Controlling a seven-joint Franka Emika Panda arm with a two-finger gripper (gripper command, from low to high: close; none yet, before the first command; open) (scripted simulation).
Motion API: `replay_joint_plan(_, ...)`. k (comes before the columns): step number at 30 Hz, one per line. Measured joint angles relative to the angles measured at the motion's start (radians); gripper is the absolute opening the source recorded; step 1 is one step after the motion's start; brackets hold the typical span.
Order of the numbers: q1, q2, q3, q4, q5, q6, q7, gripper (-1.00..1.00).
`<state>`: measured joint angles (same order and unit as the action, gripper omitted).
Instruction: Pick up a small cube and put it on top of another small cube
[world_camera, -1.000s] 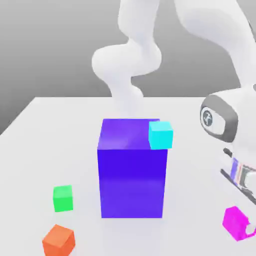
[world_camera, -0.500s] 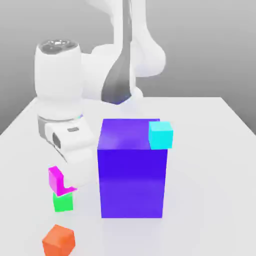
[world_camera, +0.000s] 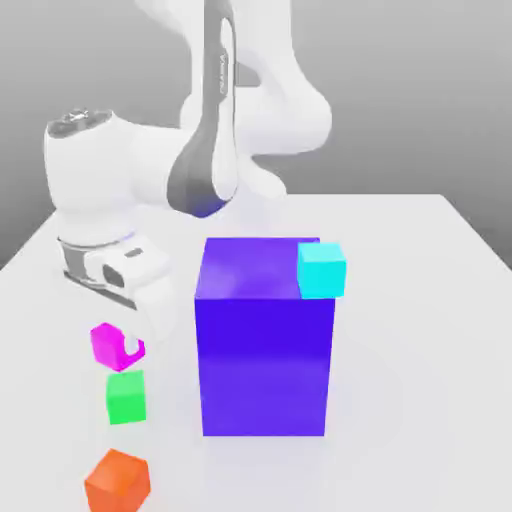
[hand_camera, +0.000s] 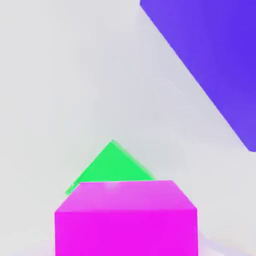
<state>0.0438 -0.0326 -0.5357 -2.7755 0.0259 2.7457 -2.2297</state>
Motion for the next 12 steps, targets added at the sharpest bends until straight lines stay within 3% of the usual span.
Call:
replay_joint_plan(10,-0.019,0.157,0.063,-0.004,0.220,0.138,-0.156,-1.00)
replay_joint_plan(11,-0.023,0.166,0.069,-0.005,0.232,0.147,-0.165,1.00)
replay_joint_plan(12,-0.023,0.166,0.069,-0.005,0.232,0.147,-0.165,1.00)
